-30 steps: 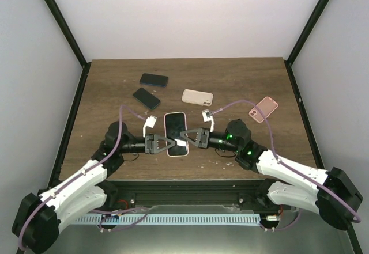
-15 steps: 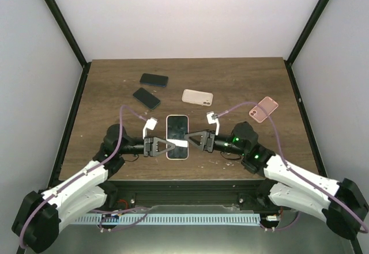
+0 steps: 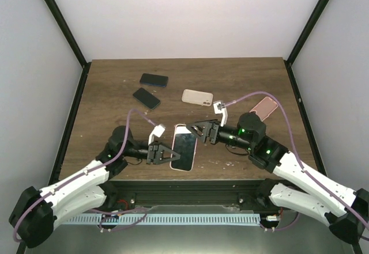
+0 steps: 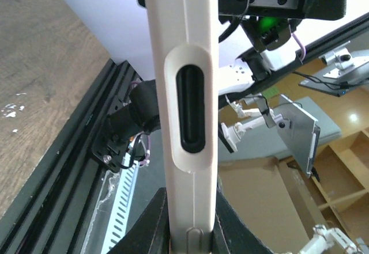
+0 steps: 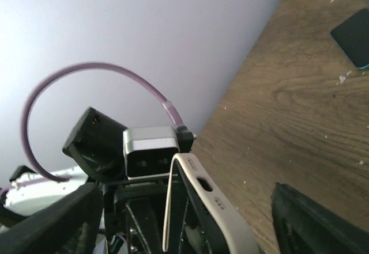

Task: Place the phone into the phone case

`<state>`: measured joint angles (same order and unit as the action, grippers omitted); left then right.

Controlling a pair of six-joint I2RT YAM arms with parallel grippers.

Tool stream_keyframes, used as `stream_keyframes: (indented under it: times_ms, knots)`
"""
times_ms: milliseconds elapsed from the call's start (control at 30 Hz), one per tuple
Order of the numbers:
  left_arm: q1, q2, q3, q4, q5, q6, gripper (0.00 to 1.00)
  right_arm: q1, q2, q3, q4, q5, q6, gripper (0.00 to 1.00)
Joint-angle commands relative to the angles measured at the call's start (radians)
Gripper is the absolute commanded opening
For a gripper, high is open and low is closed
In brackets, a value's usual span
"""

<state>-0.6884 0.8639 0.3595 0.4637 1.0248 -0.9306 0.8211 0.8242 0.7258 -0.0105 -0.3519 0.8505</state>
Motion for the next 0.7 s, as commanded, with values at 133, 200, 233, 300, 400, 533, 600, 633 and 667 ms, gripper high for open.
stream_keyframes:
  times_ms: [133, 200, 233, 300, 400, 533, 600, 633, 667]
  knots:
    - [-0.02, 0.03, 0.084, 0.097, 0.025, 0.035, 0.0, -0.004, -0.022, -0.007, 0.091, -0.126, 0.054, 0.58]
    - [-0.02, 0.033, 0.094, 0.096, 0.027, 0.035, 0.0, -0.004, -0.052, -0.039, 0.1, -0.127, 0.066, 0.49]
    - [-0.02, 0.033, 0.099, 0.094, 0.027, 0.037, 0.0, -0.004, -0.065, -0.05, 0.1, -0.13, 0.065, 0.45]
    - [-0.02, 0.035, 0.109, 0.078, 0.024, 0.049, 0.0, -0.004, -0.086, -0.06, 0.075, -0.134, 0.05, 0.41]
    - [-0.02, 0.037, 0.124, 0.066, 0.029, 0.058, 0.0, -0.005, -0.11, -0.057, 0.015, -0.128, 0.043, 0.4]
    - [-0.02, 0.025, 0.119, 0.045, 0.028, 0.074, 0.0, -0.006, -0.165, -0.069, -0.016, -0.117, 0.055, 0.26]
    - [-0.02, 0.025, 0.121, 0.03, 0.025, 0.075, 0.0, -0.005, -0.183, -0.076, -0.031, -0.096, 0.067, 0.03]
    - [-0.02, 0.027, 0.125, 0.026, 0.029, 0.074, 0.0, -0.005, -0.192, -0.081, -0.029, -0.09, 0.073, 0.01]
    - [-0.02, 0.027, 0.127, 0.022, 0.03, 0.075, 0.0, -0.005, -0.197, -0.082, -0.022, -0.088, 0.074, 0.01]
